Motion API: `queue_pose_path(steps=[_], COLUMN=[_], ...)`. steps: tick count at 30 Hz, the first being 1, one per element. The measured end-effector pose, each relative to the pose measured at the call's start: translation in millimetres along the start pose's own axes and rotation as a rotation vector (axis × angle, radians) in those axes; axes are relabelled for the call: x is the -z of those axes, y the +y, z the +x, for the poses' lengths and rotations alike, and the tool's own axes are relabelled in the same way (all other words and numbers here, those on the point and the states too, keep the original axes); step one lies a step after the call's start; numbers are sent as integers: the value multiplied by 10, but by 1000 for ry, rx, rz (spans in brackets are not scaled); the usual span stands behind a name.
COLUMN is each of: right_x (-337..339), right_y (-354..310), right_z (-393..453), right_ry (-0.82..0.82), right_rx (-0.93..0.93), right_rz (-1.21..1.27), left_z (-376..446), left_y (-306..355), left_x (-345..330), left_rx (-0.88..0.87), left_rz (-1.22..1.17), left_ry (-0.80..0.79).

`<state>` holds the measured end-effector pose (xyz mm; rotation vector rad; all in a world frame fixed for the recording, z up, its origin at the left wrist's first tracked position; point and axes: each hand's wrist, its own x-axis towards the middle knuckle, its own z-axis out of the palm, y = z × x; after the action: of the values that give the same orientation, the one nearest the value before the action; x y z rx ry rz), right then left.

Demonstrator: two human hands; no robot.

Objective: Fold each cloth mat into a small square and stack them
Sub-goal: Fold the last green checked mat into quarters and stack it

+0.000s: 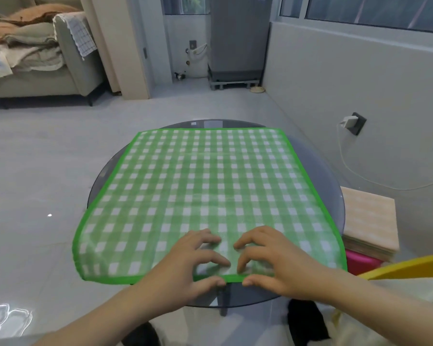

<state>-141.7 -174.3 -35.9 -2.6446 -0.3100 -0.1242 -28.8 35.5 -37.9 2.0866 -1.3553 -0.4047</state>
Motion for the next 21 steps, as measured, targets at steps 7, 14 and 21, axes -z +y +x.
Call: queue_pose_path(steps=[7, 14, 21], right_x=[-28, 188, 452], right_y=[-60, -165, -260], right_z=[55, 146, 144], right_ry=[32, 5, 242], right_rx=[-74, -235, -236], right_rz=[78, 194, 69], left_z=[22, 89, 209], left_y=[74, 238, 426], left_x=[21, 180, 377], left_rx=[25, 139, 126], left_rz=[9, -19, 150], left_ry=[-28, 76, 240])
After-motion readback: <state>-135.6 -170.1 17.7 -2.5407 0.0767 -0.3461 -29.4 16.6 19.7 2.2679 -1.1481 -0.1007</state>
